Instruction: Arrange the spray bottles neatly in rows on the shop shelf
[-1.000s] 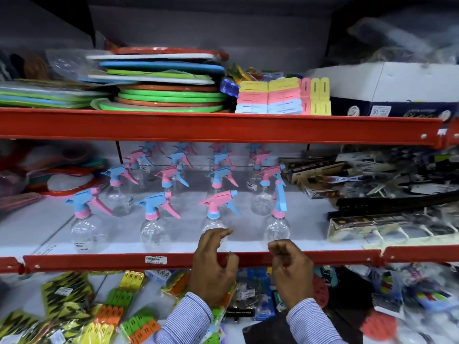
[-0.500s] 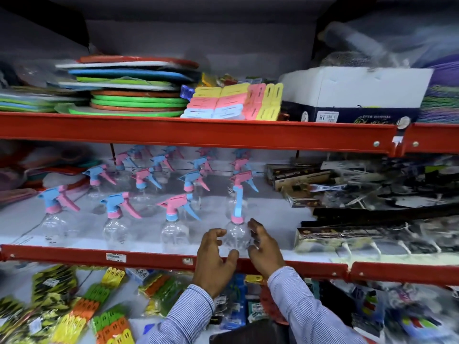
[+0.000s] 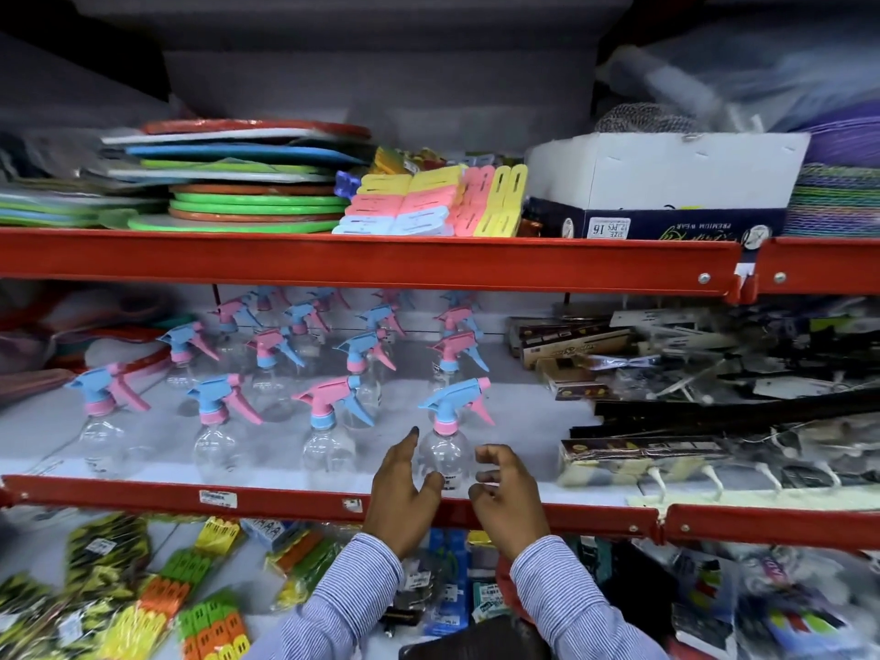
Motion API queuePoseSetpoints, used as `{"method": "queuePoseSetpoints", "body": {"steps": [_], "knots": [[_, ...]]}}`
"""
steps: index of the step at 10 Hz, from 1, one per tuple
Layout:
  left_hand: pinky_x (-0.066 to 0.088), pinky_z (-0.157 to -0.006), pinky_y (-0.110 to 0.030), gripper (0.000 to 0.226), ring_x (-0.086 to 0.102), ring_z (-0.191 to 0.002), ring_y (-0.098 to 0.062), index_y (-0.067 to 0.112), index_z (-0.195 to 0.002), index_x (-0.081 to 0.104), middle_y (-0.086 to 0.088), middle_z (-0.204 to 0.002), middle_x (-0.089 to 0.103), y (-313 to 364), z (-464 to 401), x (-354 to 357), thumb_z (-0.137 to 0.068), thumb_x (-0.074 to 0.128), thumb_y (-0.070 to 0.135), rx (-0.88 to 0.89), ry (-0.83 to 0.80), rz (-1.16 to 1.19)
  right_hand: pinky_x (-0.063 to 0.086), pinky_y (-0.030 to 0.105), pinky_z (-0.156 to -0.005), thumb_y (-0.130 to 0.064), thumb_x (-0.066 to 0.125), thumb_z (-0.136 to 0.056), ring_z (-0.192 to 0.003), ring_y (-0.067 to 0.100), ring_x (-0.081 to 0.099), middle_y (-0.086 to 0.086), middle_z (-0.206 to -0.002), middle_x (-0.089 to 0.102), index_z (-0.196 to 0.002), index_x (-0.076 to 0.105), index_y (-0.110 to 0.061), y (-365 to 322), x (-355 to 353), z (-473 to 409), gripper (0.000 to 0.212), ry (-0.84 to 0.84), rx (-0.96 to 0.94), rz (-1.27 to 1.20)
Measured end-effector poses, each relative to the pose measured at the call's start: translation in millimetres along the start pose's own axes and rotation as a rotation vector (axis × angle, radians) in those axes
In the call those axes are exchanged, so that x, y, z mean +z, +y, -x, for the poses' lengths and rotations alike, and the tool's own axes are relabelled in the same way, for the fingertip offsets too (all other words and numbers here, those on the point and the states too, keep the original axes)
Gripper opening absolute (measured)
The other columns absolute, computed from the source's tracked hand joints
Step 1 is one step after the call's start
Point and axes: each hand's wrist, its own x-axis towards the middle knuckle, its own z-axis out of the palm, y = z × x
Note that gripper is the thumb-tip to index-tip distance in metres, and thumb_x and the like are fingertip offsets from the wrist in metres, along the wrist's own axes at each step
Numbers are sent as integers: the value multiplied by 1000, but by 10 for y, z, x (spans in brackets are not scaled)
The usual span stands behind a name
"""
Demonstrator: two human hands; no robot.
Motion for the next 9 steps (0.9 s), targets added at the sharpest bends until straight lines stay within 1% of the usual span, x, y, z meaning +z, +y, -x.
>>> {"method": "queuePoseSetpoints", "body": {"steps": [1, 2, 5, 6, 7, 8, 9], "knots": [[43, -107, -47, 59, 47, -129, -23, 19, -140, 38, -5, -144, 46, -28, 49, -1, -84, 55, 25, 10, 34, 20, 50, 34, -99, -2, 57, -80, -110, 15, 58, 0, -129, 56, -131, 46, -16, -35, 21, -10, 54, -44, 19, 1], [44, -106, -45, 59, 51, -125, -21, 19, -136, 43, -3, -139, 52, -70, 59, -1, -79, 51, 30, 27, 32, 22, 48, 28, -98, -1, 56, -79, -108, 14, 60, 2, -127, 60, -129, 50, -17, -31, 57, 0, 53, -46, 9, 8], [44, -108, -46, 61, 49, -129, -16, 25, -138, 42, 2, -141, 53, -88, 20, -39, -78, 49, 32, 6, -17, 40, 52, 30, -94, -1, 57, -77, -101, 14, 62, 2, -122, 61, -122, 53, -17, -81, 82, 51, 48, -7, 23, 40], [42, -110, -46, 59, 46, -131, -17, 23, -140, 40, 1, -144, 50, -109, 14, -30, -83, 52, 25, 21, -27, 43, 52, 30, -93, -2, 58, -77, -101, 13, 61, 1, -122, 60, -121, 52, -18, -56, 96, 46, 47, -4, 16, 47], [42, -110, -45, 61, 44, -133, -16, 26, -140, 39, 3, -146, 48, -137, -8, -24, -81, 50, 29, 11, -33, 37, 52, 31, -94, -3, 58, -78, -102, 14, 60, 2, -123, 59, -121, 52, -19, -51, 95, 40, 47, -13, 22, 52], [42, -109, -45, 63, 45, -132, -16, 25, -140, 40, 2, -147, 48, -125, 9, -27, -78, 50, 32, 41, -11, 13, 50, 30, -95, -4, 58, -78, -105, 14, 58, 2, -125, 57, -124, 50, -18, -22, 105, 48, 48, -12, 18, 73], [41, -110, -43, 62, 45, -133, -18, 22, -141, 38, 0, -148, 45, -129, 52, -30, -82, 54, 27, 124, 57, -37, 46, 28, -96, -4, 57, -77, -110, 16, 56, 5, -125, 56, -124, 51, -16, 16, 73, 106, 48, 94, -23, 110]]}}
